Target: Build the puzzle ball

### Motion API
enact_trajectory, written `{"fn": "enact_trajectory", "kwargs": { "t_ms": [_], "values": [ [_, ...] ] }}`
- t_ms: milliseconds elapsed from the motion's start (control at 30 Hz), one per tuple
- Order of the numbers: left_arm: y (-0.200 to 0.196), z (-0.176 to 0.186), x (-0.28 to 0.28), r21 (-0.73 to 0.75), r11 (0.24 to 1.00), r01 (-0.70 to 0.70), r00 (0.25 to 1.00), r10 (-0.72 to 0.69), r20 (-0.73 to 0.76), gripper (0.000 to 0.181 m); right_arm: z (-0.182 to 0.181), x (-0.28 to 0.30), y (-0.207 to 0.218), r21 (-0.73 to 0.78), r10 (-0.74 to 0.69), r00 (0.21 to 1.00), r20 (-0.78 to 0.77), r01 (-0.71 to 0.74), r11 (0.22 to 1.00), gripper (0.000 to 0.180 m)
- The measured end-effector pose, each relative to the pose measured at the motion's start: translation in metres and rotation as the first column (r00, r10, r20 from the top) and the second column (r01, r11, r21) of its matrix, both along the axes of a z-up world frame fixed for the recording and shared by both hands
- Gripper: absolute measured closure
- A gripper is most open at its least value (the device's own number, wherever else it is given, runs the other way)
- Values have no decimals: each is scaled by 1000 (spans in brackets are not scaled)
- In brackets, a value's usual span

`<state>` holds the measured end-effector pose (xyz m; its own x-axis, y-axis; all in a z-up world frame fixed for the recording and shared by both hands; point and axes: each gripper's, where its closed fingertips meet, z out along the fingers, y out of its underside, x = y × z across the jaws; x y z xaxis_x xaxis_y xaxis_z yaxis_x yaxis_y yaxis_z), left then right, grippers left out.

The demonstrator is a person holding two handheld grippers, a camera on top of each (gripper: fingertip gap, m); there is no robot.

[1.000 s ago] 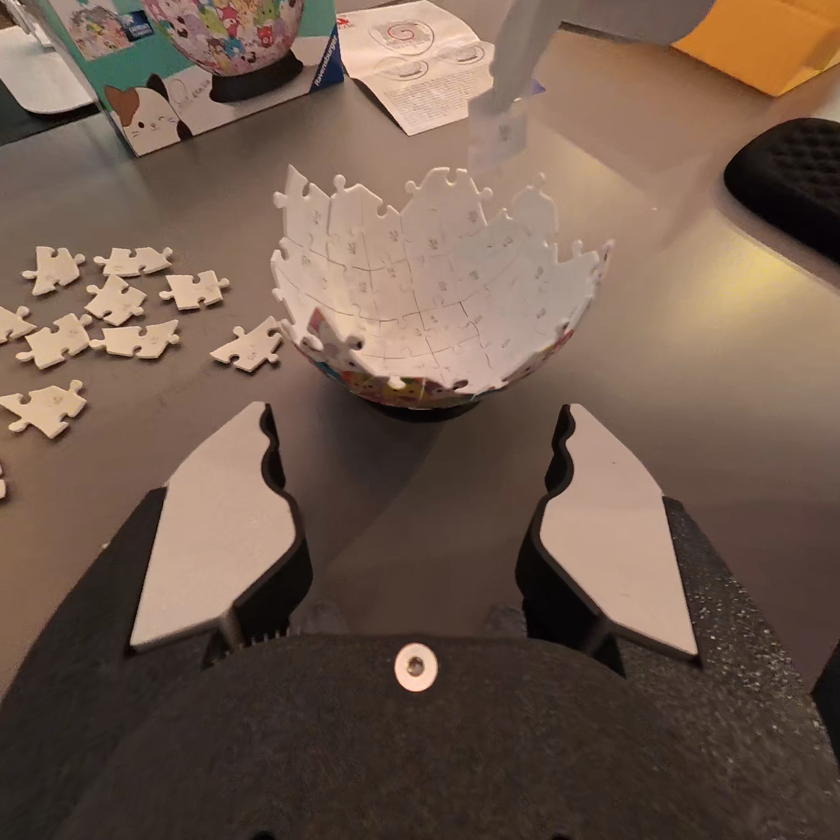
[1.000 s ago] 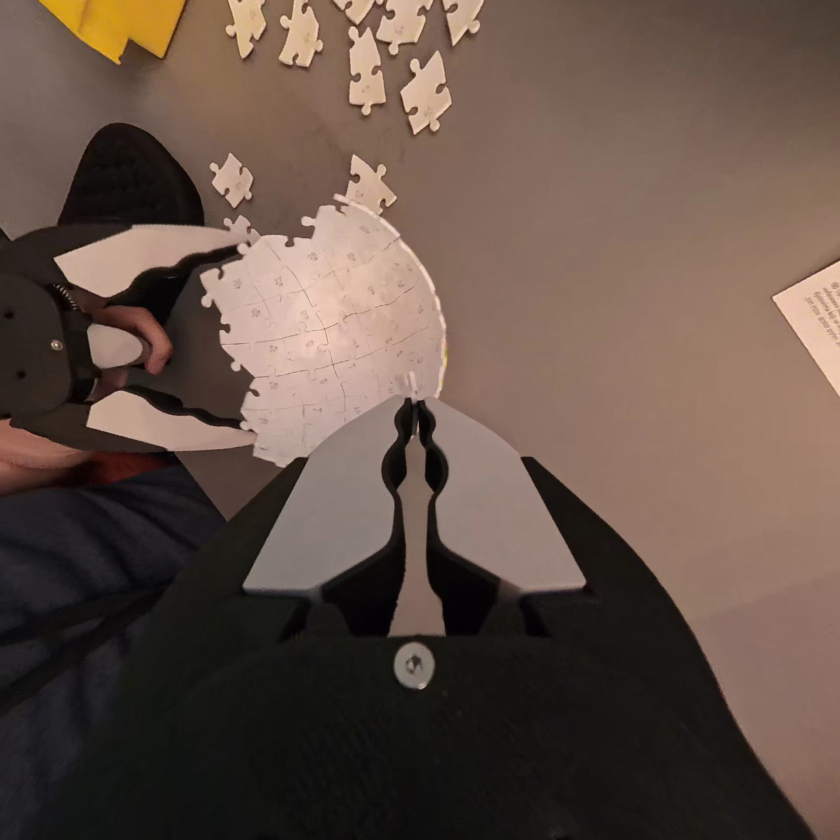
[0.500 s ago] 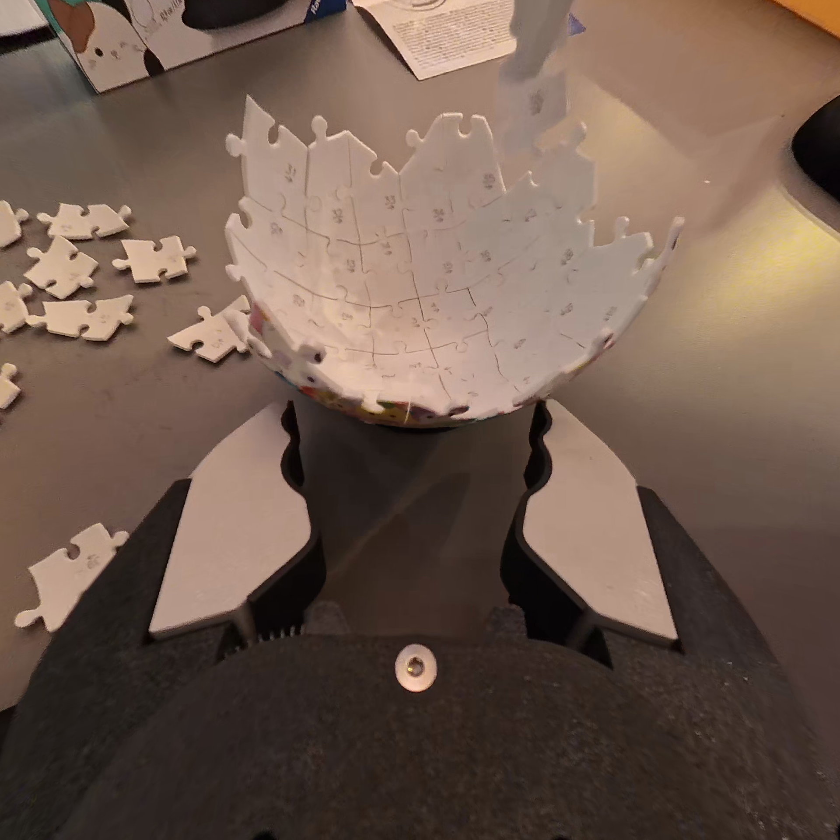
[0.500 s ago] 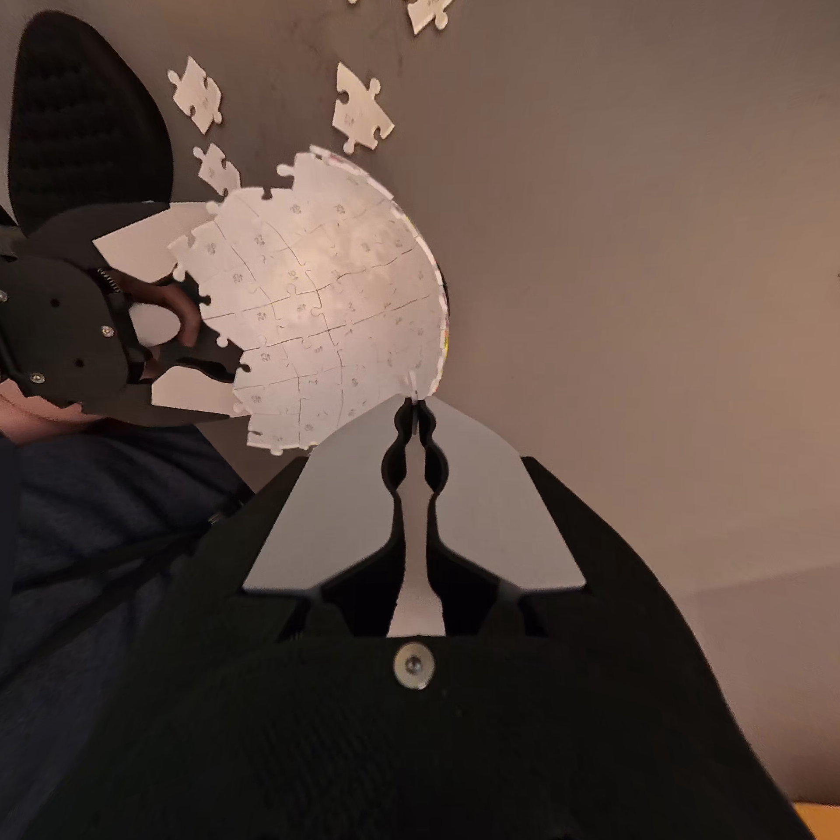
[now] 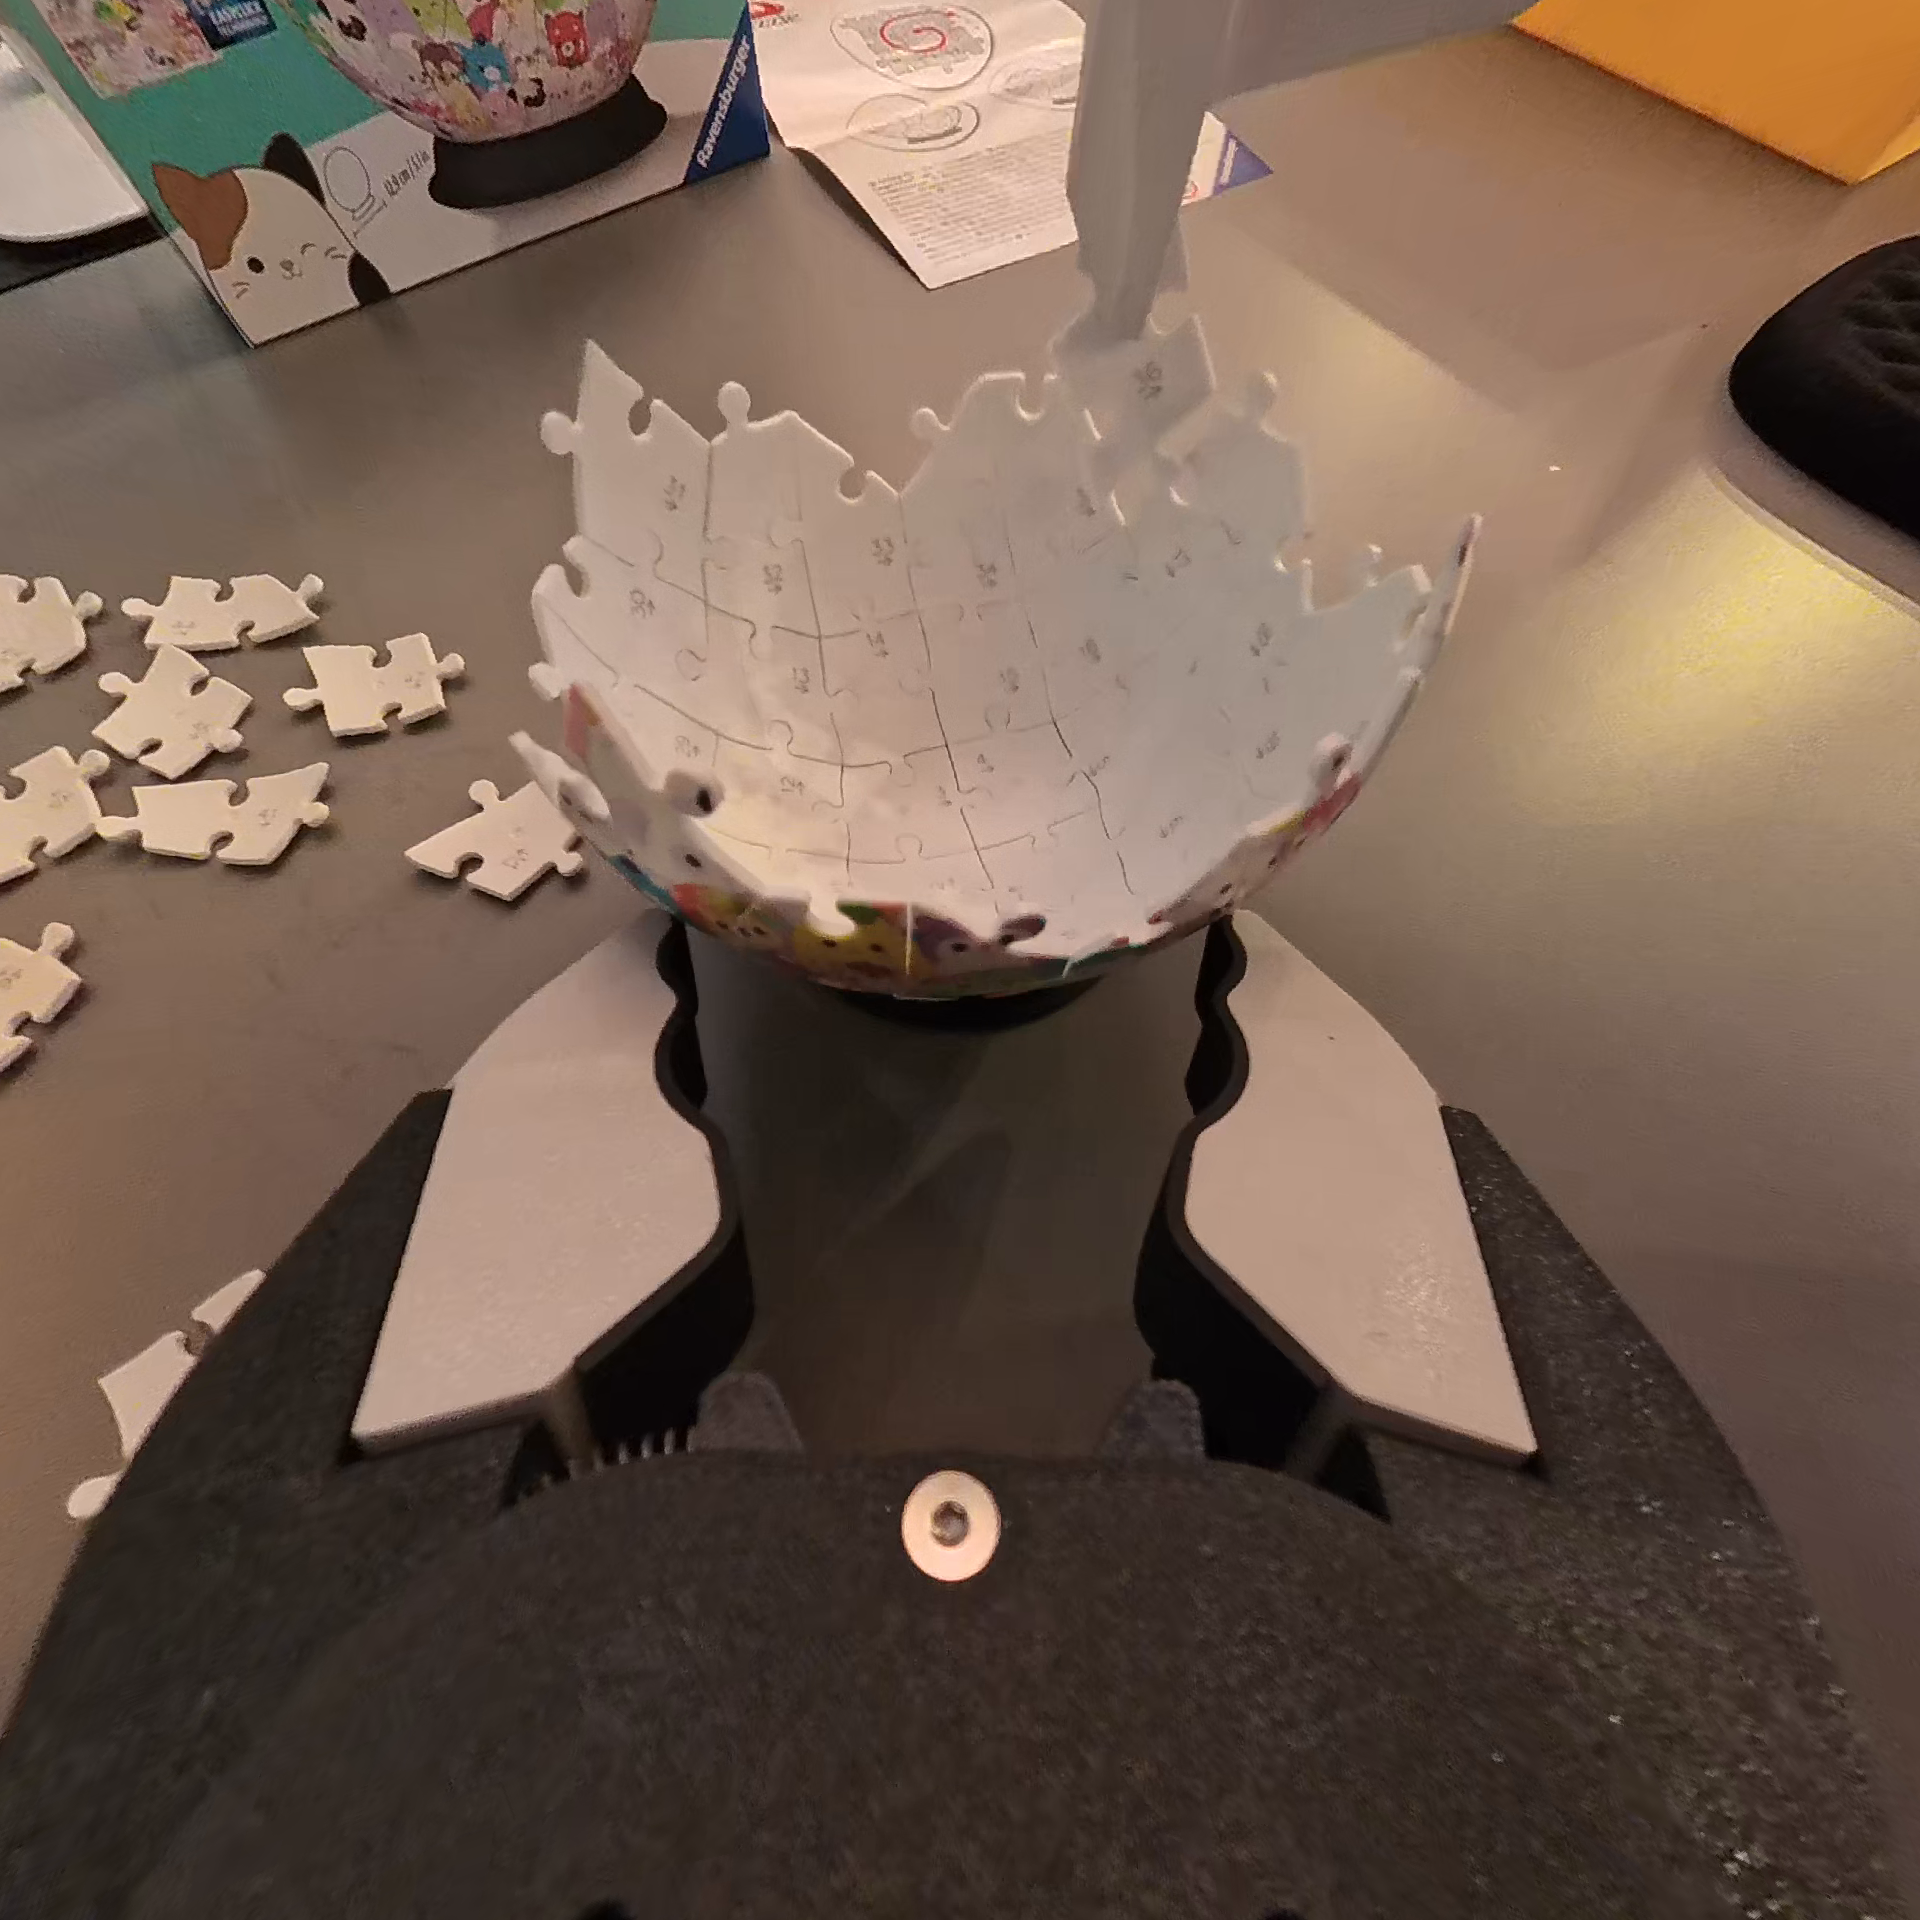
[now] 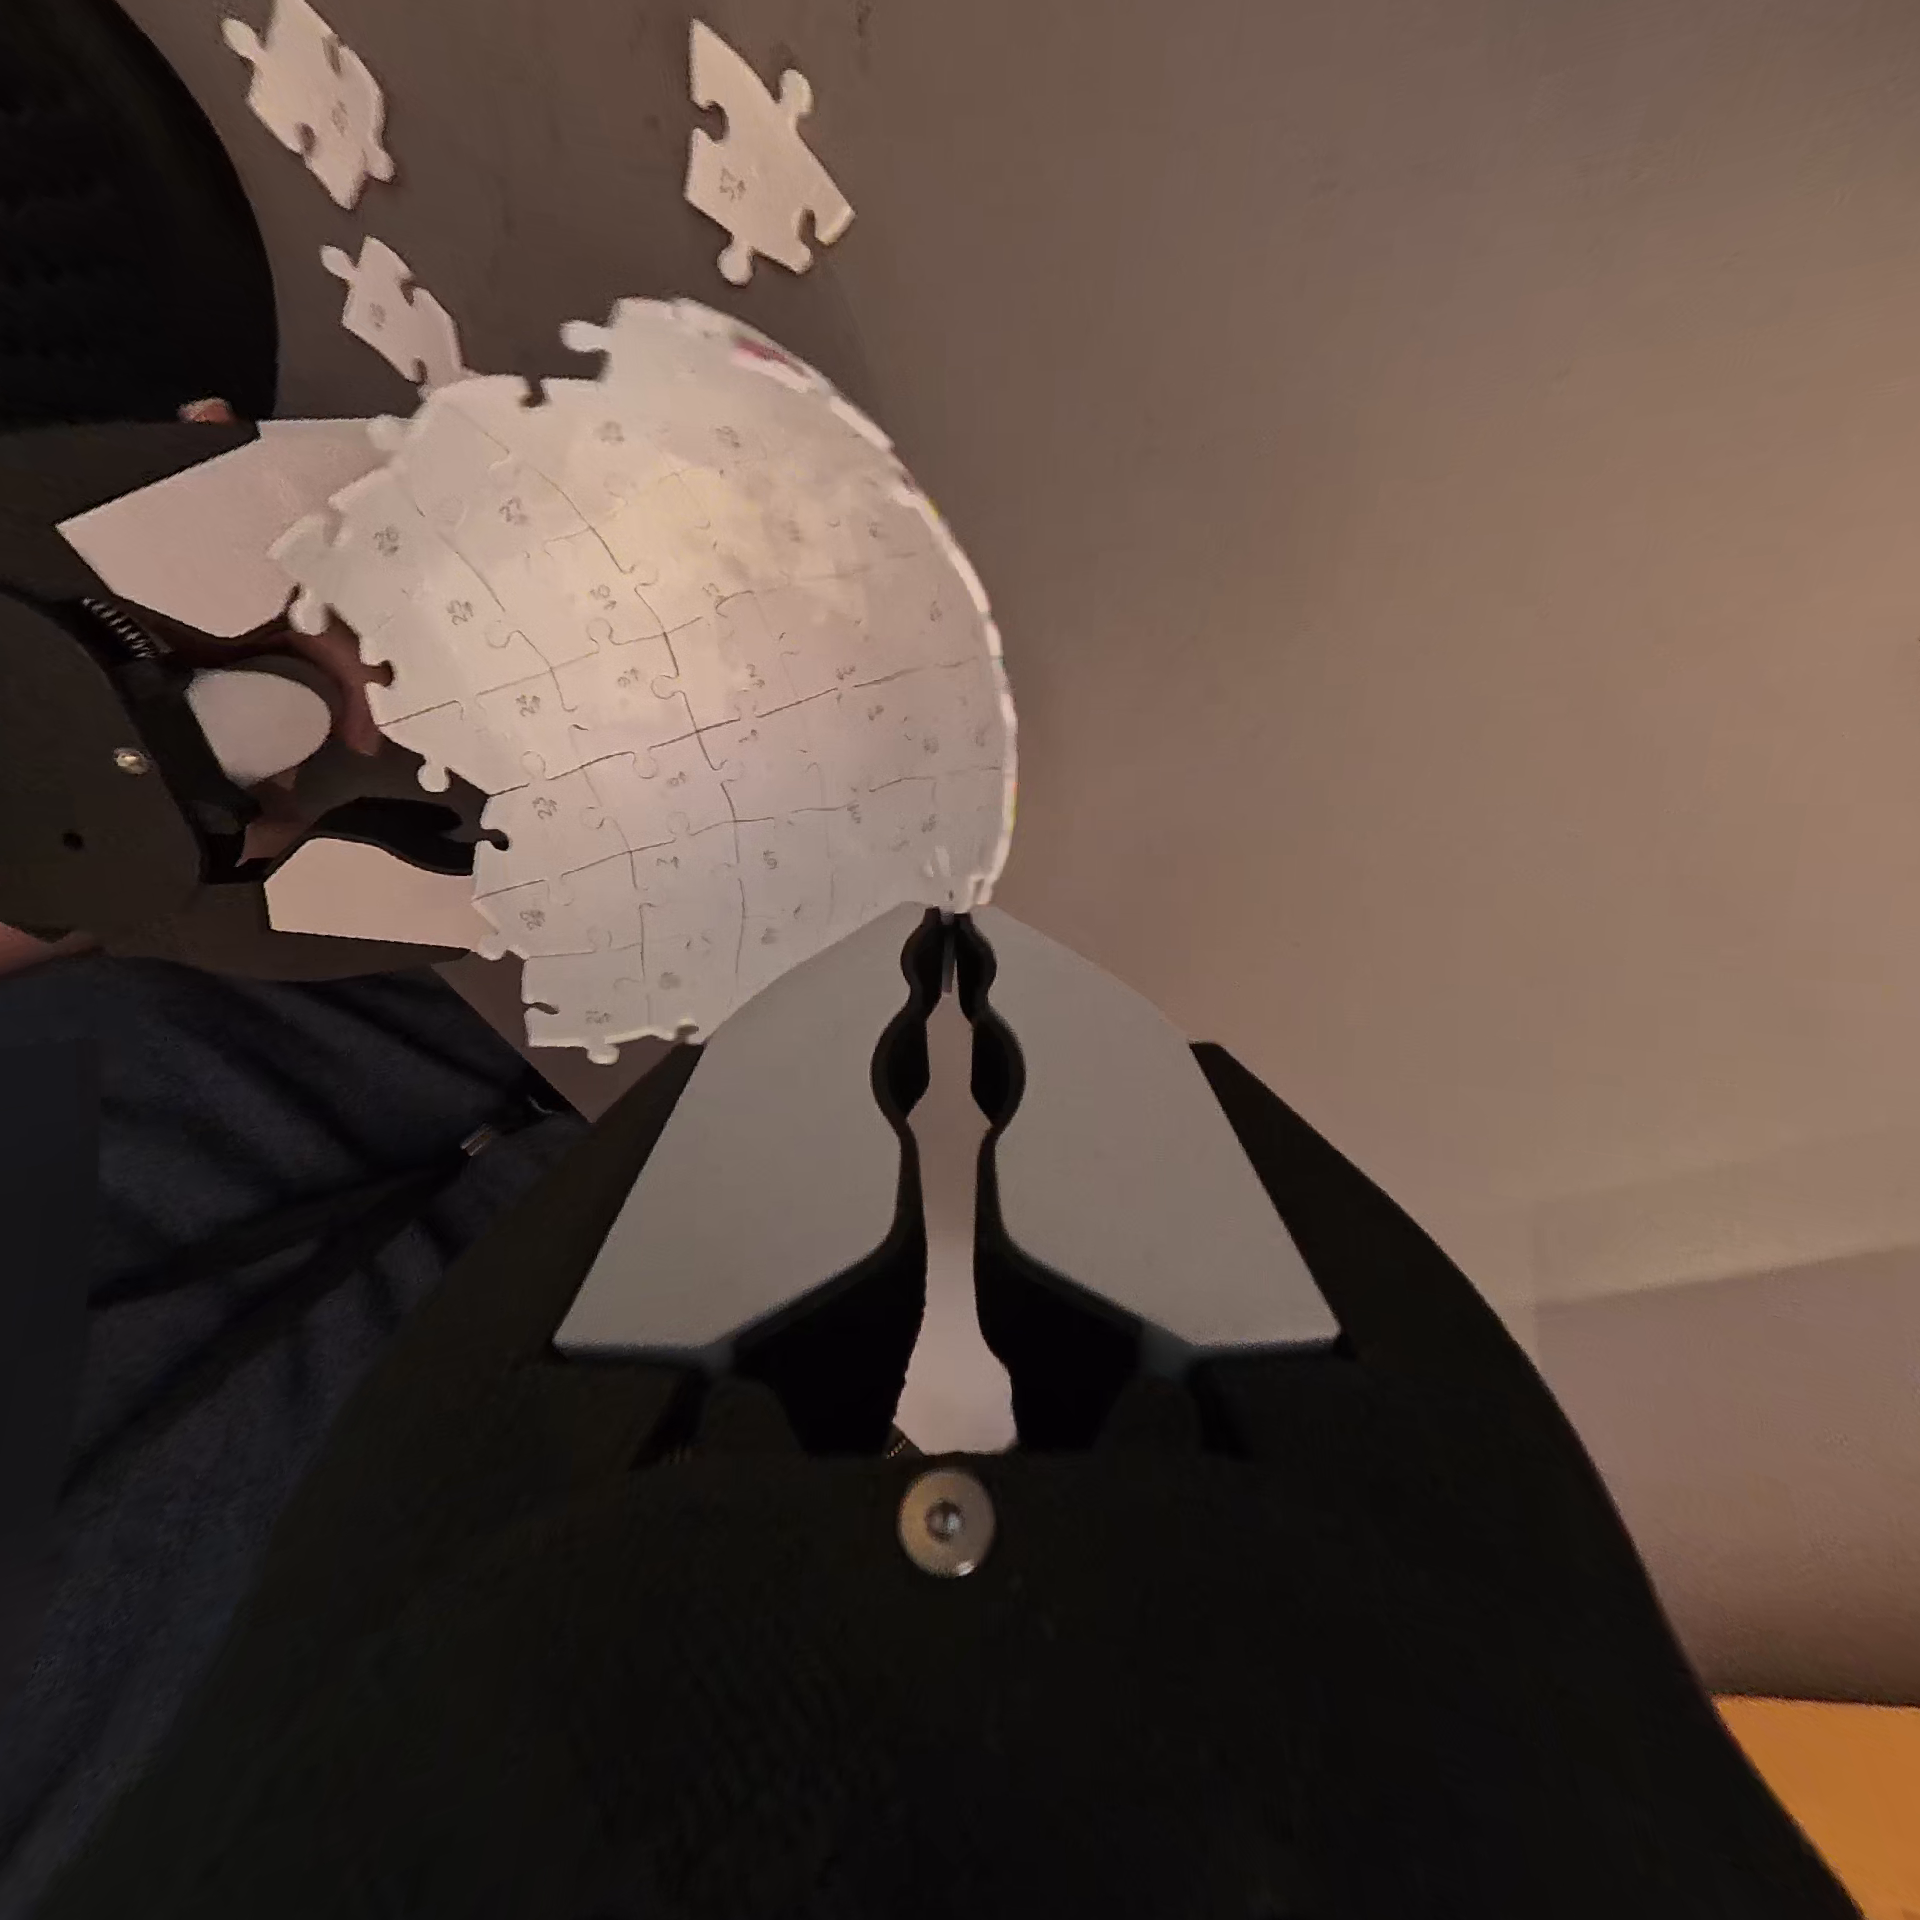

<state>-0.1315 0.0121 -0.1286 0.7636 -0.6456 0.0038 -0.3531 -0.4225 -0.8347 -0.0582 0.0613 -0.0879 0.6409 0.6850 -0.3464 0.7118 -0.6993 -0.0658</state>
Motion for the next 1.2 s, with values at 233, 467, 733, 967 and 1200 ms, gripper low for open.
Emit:
{"fn": "enact_trajectory", "kwargs": {
  "t_ms": [233,467,733,967,1200],
  "values": [
    [-1,2,-3,21,999,29,999,-29,-16,93,11,6,7,-15,-96,978,-188,95,995,176],
    [1,7,-6,56,997,57,996,-53,-65,94,4,9,-1,-63,-110,977,-184,100,993,176],
    [-2,4,-8,45,998,44,998,-42,-45,96,-9,5,-7,-86,-67,997,-39,63,994,176],
    [-1,2,-5,50,998,40,998,-38,-50,95,-10,4,-5,-73,-44,993,110,52,996,176],
    [-2,1,-4,37,999,38,999,-36,-33,93,-4,3,-1,-55,-55,988,144,63,996,176]
  ]
}}
